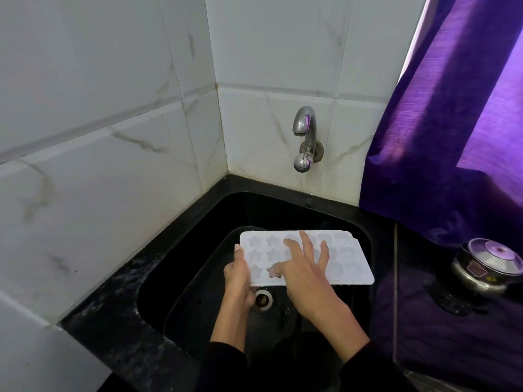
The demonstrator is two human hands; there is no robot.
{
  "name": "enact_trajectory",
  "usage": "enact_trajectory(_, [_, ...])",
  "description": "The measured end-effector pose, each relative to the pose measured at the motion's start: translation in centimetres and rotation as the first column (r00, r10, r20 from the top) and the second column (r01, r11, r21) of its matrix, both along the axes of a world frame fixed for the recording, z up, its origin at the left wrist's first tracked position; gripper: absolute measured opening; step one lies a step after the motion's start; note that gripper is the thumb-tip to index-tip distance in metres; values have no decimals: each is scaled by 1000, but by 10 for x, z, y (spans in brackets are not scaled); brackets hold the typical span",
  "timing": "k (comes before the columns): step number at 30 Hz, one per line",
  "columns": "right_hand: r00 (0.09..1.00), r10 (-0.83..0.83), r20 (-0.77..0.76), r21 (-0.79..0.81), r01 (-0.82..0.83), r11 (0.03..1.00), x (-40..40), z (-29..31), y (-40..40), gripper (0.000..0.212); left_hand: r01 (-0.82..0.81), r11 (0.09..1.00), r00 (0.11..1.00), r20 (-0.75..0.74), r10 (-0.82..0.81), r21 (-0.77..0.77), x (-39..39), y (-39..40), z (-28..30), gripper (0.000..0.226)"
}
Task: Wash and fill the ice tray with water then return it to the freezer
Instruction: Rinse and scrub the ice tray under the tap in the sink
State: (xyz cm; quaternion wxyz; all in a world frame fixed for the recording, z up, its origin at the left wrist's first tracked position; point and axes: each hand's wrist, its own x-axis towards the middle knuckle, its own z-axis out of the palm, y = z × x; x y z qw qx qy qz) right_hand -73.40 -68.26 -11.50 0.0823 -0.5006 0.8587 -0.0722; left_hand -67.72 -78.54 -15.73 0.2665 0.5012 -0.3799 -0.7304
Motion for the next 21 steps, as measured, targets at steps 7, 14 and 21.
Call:
enact_trajectory(7, [999,3,-32,29,-2,1000,2,3,-4,39,-2,1000,1000,8,2,10,-1,2,2,39])
enact_trajectory(14, [1000,6,-22,21,-5,1000,1,2,-2,41,-7,1000,1000,15,7,3,0,2,2,41])
enact_trajectory(21, [1000,6,9,29,-6,1000,3,-1,2,49,-6,1000,1000,22,6,-11,1,3,2,40])
